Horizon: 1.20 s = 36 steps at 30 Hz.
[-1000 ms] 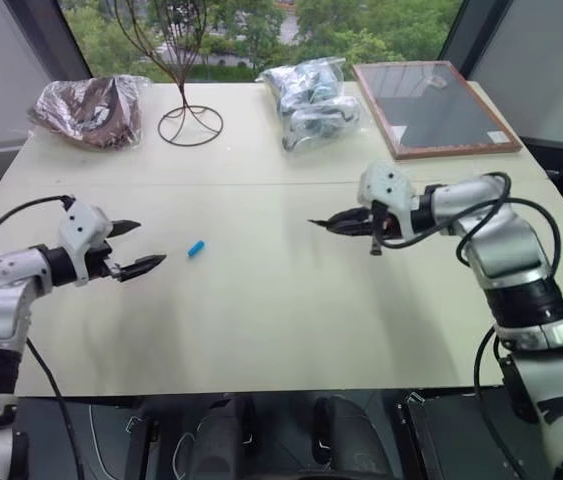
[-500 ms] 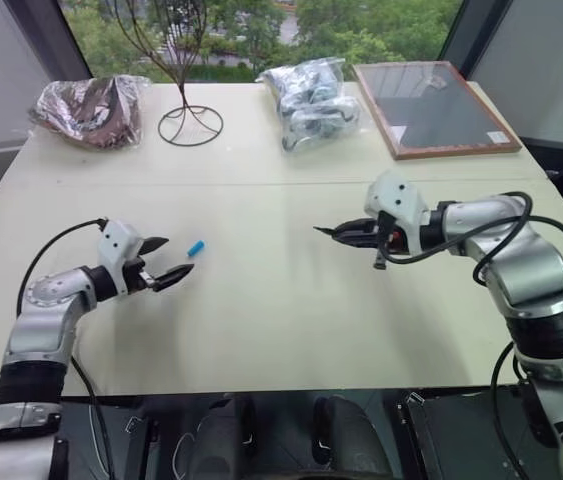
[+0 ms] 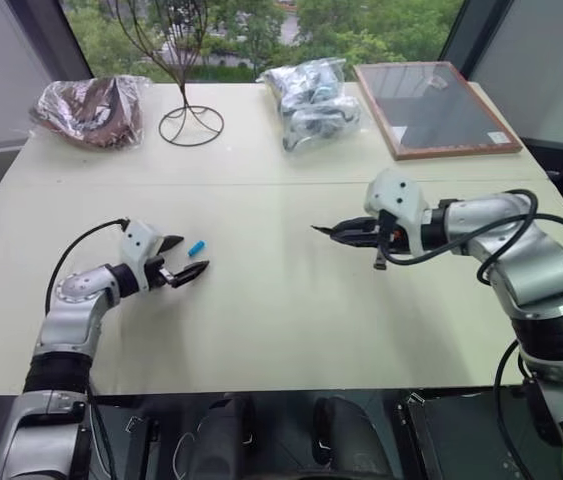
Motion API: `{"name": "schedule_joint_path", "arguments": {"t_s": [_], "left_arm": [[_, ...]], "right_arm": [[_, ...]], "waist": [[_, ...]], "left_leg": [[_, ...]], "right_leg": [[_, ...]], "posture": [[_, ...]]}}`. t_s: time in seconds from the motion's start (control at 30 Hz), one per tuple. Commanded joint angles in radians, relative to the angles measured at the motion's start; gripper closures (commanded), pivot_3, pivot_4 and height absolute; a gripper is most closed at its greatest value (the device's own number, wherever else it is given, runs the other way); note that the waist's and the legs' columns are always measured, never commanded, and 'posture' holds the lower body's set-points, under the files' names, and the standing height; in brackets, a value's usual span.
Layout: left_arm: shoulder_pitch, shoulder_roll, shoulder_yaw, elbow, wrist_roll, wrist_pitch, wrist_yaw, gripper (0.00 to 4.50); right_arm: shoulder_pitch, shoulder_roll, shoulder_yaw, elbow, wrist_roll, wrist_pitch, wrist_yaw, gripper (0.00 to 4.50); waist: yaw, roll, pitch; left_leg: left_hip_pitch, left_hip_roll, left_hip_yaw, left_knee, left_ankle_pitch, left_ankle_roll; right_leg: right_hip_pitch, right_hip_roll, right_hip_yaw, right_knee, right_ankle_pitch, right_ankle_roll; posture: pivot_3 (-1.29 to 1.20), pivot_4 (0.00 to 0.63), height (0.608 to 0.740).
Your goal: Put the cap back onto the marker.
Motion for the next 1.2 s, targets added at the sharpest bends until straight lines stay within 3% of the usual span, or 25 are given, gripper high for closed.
{"name": "schedule_joint_path", "arguments": {"t_s": [0.03,0.1,0.2,0.43,0.77,0.97,1.2], "left_arm": [[-0.017,-0.007,-0.014,0.023,0.014,-0.024,-0.003,0.08],[-0.021,-0.009,-0.016,0.035,0.017,-0.031,-0.004,0.08],[-0.026,-0.011,-0.018,0.047,0.021,-0.036,-0.006,0.9],[-0.019,-0.014,-0.018,0.053,0.027,-0.046,-0.006,4.48],[-0.021,0.003,-0.01,0.036,0.026,-0.054,-0.009,4.48],[-0.189,0.089,-0.026,-0.074,-0.016,-0.007,-0.141,4.48],[-0.37,0.135,-0.133,-0.112,-0.008,-0.021,-0.363,4.48]], "right_arm": [[-0.009,-0.013,-0.012,-0.042,0.016,-0.012,-0.009,4.45],[-0.007,-0.015,-0.013,-0.043,0.017,-0.012,-0.011,4.45],[-0.007,-0.015,-0.014,-0.044,0.017,-0.011,-0.013,4.5],[0.0,-0.021,-0.018,-0.044,0.022,-0.008,-0.022,4.5],[0.005,-0.032,-0.012,-0.011,0.017,-0.041,-0.017,4.5],[-0.086,-0.102,0.021,0.151,-0.033,-0.214,0.091,4.5],[-0.213,-0.089,0.081,0.32,-0.087,-0.386,0.2,4.5]], "waist": [[0.001,0.0,0.0],[0.002,0.0,0.0],[0.003,0.0,0.0],[0.0,0.0,0.0],[0.0,0.0,0.0],[0.002,-0.001,0.001],[-0.003,-0.001,0.001]], "left_leg": [[0.0,0.0,0.0,0.0,0.0,0.0],[0.0,0.0,0.0,0.0,0.0,0.0],[0.0,0.0,0.0,0.0,0.0,0.0],[0.0,0.0,-0.001,0.0,0.0,0.001],[0.0,0.0,-0.001,0.0,0.0,0.001],[-0.004,0.0,-0.001,0.001,0.0,0.0],[-0.004,-0.001,0.001,0.001,0.003,-0.004]], "right_leg": [[0.0,0.0,0.0,0.0,0.0,0.0],[0.0,0.0,0.0,0.0,0.0,0.0],[0.001,0.0,0.0,0.0,0.0,0.0],[0.0,0.0,0.0,0.0,0.0,0.0],[0.0,0.0,0.0,0.0,0.0,0.0],[-0.002,0.0,-0.002,0.0,0.0,0.0],[-0.002,0.0,-0.002,0.0,0.0,0.0]], "posture": [[0.0,0.15,0.74],[0.0,0.15,0.74],[0.0,0.15,0.74],[0.0,0.15,0.74],[0.0,0.15,0.74],[0.0,0.15,0.74],[0.0,0.15,0.74]]}}
